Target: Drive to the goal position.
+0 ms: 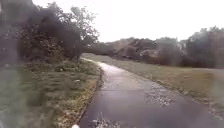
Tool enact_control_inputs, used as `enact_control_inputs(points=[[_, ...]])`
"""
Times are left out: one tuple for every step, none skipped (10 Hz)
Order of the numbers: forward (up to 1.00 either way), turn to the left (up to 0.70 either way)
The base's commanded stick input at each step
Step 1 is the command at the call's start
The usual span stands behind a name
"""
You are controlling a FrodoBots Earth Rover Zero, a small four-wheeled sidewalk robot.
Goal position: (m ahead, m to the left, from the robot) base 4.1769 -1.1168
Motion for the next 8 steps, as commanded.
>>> enact_control_inputs(points=[[0.70,0.00],[0.70,0.00],[0.70,0.00],[0.70,0.00],[0.70,0.00],[0.70,-0.18],[0.70,-0.35],[0.70,-0.35]])
